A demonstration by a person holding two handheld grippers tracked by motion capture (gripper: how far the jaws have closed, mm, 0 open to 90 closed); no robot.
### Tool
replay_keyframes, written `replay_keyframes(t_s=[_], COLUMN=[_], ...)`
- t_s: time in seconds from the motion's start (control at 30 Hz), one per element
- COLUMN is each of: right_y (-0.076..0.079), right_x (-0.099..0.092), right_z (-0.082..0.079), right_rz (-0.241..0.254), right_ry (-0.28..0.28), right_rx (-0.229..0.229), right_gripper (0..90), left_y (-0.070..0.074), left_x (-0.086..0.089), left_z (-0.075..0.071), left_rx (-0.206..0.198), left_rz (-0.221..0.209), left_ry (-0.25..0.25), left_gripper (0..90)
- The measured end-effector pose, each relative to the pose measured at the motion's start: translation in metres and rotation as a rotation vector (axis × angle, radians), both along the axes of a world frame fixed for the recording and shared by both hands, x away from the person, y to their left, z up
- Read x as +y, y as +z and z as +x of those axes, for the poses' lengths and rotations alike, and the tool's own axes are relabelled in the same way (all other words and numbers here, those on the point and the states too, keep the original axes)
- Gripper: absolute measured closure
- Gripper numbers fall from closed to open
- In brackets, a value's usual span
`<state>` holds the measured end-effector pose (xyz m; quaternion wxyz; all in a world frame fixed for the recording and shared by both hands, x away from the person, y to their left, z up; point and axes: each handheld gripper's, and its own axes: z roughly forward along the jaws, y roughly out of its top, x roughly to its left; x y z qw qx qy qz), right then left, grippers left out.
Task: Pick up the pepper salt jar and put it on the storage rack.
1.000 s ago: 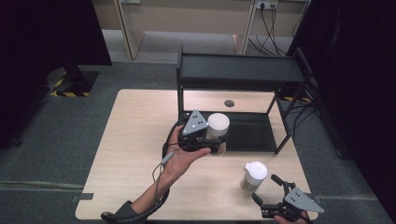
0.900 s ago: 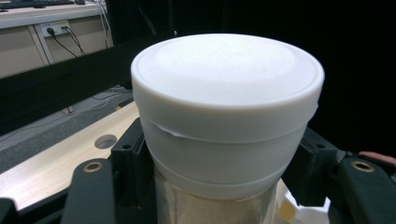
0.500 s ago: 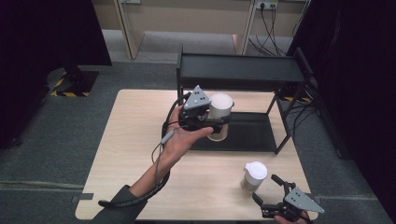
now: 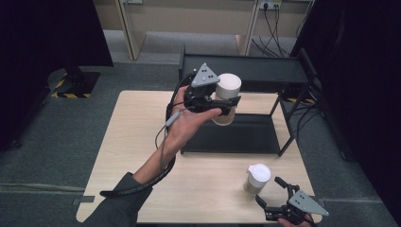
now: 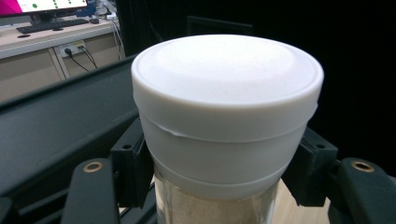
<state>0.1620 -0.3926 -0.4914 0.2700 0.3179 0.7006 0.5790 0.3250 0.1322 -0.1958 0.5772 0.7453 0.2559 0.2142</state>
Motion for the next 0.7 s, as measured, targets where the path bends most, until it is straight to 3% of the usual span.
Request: replay_keyframes(t_s=[0.7], right_y=[0.000], right_x=[-0.001], right_z=[0.000], right_rz=[0.002], right_ry=[0.002], right_rx=[-0.002], right_gripper=[0.9], left_y=[0.051], left_x=[-0.009], left_z=[0.029], left_rx=[0.011], left_rz=[0.003], left_ry=[0.102], left_gripper=[35.1])
